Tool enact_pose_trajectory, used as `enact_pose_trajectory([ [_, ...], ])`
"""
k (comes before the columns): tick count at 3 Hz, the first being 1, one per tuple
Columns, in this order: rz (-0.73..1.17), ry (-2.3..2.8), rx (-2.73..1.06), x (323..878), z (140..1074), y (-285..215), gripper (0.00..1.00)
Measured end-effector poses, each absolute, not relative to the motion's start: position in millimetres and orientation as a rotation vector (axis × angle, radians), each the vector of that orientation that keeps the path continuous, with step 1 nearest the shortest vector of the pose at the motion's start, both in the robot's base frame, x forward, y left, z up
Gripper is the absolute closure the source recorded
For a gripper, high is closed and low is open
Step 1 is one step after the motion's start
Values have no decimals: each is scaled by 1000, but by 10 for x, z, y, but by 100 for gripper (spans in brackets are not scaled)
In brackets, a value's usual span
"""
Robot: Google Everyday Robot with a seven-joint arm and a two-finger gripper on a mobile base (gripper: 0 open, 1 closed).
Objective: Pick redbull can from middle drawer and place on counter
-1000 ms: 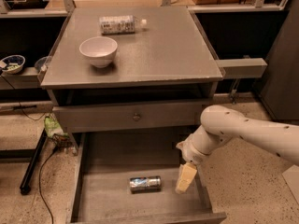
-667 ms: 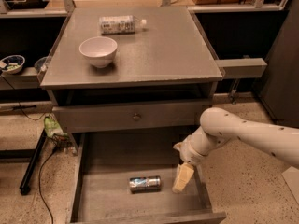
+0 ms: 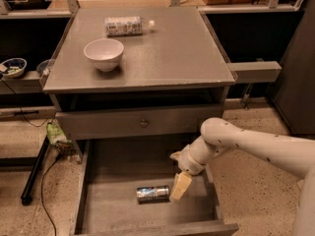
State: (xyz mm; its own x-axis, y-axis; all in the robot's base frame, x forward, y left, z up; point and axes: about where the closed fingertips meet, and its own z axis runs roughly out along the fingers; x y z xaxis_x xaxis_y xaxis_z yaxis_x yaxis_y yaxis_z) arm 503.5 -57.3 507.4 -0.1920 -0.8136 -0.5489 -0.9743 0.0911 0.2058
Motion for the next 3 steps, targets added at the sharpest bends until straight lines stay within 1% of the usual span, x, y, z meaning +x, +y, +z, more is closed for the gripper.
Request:
enact_pose_trajectory([
  [2, 858, 2031, -1785, 5060, 4904, -254, 0],
  [3, 938, 2024, -1798, 4994, 4707, -40, 0],
])
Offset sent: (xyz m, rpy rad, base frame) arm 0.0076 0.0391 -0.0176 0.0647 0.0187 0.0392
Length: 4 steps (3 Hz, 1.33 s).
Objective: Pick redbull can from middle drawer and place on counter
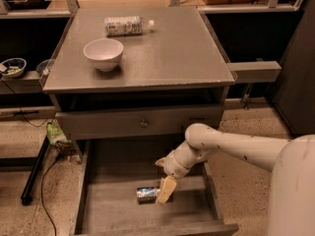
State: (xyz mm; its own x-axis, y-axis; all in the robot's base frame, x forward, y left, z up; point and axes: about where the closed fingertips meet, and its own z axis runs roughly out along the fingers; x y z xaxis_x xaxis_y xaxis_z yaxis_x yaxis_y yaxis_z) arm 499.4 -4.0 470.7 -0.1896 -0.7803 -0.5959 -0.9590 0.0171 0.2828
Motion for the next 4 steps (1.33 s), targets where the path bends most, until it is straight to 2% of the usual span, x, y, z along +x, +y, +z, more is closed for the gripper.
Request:
enact_pose_trajectory([
  [1, 939, 2024, -1798, 4994, 4706, -39, 0],
  [3, 709, 2118, -1762, 5053, 4496, 15, 0],
  [4, 709, 2119, -1761, 5052, 4494, 15, 0],
])
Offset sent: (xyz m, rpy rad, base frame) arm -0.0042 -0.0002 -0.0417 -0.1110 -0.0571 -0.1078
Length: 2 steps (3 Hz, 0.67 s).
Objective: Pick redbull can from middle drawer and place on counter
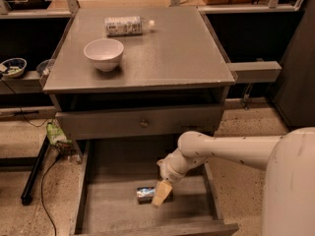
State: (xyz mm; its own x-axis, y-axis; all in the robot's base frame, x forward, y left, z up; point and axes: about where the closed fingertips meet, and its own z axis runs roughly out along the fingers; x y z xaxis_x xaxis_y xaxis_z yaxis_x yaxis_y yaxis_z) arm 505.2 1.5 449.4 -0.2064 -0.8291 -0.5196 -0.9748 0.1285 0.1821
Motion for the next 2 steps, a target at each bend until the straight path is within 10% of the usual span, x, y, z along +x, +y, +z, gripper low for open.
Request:
enact_pose_trajectory([
  [2, 787, 2138, -1718, 4877, 4013, 73, 0],
])
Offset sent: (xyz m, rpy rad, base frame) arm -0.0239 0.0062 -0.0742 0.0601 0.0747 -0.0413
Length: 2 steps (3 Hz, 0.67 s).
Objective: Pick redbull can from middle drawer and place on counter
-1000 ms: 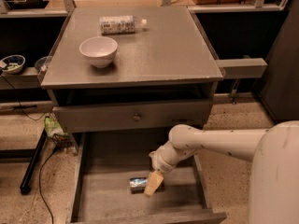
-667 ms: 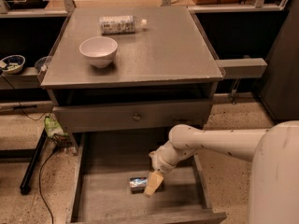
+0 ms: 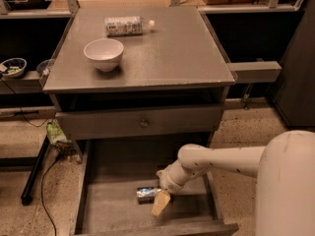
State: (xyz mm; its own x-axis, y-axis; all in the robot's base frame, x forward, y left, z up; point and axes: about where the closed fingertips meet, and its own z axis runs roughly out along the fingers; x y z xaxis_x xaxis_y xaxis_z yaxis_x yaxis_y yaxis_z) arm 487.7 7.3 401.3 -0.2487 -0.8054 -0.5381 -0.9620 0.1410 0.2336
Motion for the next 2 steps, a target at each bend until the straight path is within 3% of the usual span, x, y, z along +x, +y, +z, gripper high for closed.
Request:
enact_pose_trajectory([
  [2, 861, 2145, -1706, 4776, 3704, 135, 0],
])
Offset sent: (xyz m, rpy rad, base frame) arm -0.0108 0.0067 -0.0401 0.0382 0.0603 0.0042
